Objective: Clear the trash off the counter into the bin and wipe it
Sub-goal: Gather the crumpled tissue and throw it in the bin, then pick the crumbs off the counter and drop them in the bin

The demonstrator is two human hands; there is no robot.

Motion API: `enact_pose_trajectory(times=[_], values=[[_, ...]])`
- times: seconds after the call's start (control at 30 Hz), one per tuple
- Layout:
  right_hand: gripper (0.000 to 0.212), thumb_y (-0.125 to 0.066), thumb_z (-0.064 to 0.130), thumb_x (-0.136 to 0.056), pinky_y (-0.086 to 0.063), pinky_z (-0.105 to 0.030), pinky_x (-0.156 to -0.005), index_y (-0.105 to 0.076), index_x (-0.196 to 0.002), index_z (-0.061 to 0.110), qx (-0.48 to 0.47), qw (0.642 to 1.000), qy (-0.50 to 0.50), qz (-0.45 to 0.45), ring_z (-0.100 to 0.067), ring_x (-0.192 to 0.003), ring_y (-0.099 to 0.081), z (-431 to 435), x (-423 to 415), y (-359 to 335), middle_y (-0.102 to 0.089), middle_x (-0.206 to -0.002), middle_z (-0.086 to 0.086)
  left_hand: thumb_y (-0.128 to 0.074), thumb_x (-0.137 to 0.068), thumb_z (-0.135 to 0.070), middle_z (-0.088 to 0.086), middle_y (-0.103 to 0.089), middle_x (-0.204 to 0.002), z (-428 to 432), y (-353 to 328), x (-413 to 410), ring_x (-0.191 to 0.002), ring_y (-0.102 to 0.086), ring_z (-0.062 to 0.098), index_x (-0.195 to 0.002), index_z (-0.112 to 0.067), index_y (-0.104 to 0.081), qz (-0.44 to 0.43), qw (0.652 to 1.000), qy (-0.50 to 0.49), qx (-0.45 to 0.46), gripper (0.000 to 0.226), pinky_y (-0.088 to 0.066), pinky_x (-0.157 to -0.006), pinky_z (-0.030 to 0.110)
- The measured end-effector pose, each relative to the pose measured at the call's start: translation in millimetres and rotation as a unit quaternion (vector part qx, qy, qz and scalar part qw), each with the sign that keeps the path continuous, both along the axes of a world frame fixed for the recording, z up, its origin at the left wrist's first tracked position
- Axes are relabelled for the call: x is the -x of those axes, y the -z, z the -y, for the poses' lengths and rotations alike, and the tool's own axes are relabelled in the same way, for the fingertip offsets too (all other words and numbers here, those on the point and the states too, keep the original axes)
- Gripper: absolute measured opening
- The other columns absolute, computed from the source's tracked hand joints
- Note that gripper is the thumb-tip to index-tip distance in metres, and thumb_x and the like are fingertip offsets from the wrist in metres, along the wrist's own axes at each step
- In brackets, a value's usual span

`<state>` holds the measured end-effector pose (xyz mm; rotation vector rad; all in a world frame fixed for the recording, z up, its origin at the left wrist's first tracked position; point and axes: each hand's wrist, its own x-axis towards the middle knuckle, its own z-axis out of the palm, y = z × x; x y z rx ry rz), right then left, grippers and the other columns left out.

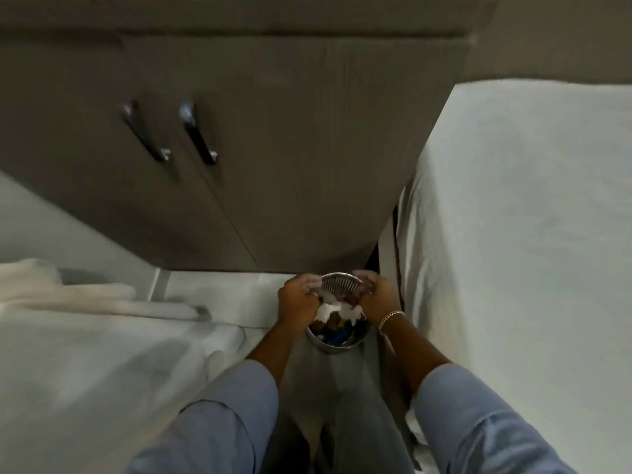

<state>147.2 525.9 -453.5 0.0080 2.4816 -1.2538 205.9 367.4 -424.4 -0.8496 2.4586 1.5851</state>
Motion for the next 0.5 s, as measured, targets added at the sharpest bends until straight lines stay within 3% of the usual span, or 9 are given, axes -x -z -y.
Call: enact_pose_trajectory(times=[0.07,0.1,0.23,0.3,0.4,0.5], values=[[0.029,-0.052,-0.004,-0.086,-0.043,0.0,-0.071,-0.065,-0.109,0.008,0.019,1.0,-0.017,-0.018,-0.018,-0.097,-0.062,2,5,-84,-0.069,-0.109,-0.014,-0.055,-0.085,0.011,0.023,-0.072,-0.103,6,-75,5,-0.094,-0.069,0.035,-0.105,0.002,-0.069,-0.034,0.998,-0.006,-0.05,0.026,-0.053,-0.081,0.033],[0.029,-0.052,-0.006,-0.085,-0.043,-0.001,-0.072,-0.066,-0.109,0.005,0.027,0.999,-0.037,-0.028,-0.019,-0.097,-0.063,4,6,-130,-0.069,-0.11,-0.016,-0.052,-0.085,0.014,0.022,-0.072,-0.098,8,-117,9,-0.087,-0.068,0.036,-0.102,0.001,-0.069,-0.044,0.996,-0.007,-0.074,0.026,-0.054,-0.075,0.032],[0.024,-0.062,-0.005,-0.081,-0.051,-0.029,-0.088,-0.069,-0.102,0.003,0.101,0.985,-0.098,-0.103,-0.026,-0.097,-0.067,19,21,-307,-0.072,-0.103,-0.015,-0.052,-0.088,0.006,0.007,-0.071,-0.08,16,-267,33,-0.059,-0.064,0.013,-0.086,-0.017,-0.07,-0.085,0.986,0.0,-0.14,0.029,-0.052,-0.06,0.031],[0.023,-0.066,-0.003,-0.079,-0.053,-0.032,-0.088,-0.069,-0.101,0.003,0.143,0.968,-0.132,-0.16,-0.024,-0.095,-0.068,30,36,-372,-0.072,-0.101,-0.014,-0.052,-0.086,0.001,0.005,-0.074,-0.081,25,-321,47,-0.062,-0.068,0.013,-0.085,-0.023,-0.071,-0.133,0.986,0.001,-0.099,0.031,-0.058,-0.061,0.034],[0.022,-0.069,0.0,-0.079,-0.058,-0.038,-0.079,-0.069,-0.102,0.002,0.173,0.947,-0.14,-0.233,-0.024,-0.084,-0.067,57,70,-435,-0.072,-0.094,-0.015,-0.049,-0.086,0.004,0.011,-0.073,-0.087,43,-378,68,-0.07,-0.068,0.022,-0.094,-0.013,-0.07,-0.197,0.977,-0.028,-0.075,0.028,-0.059,-0.067,0.04],[0.022,-0.068,-0.002,-0.078,-0.059,-0.046,-0.077,-0.069,-0.101,0.0,0.201,0.944,-0.103,-0.241,-0.025,-0.081,-0.067,88,104,-462,-0.072,-0.093,-0.021,-0.05,-0.087,0.006,0.015,-0.073,-0.094,68,-410,82,-0.077,-0.068,0.025,-0.098,-0.007,-0.07,-0.216,0.974,-0.037,-0.051,0.026,-0.059,-0.072,0.043]])
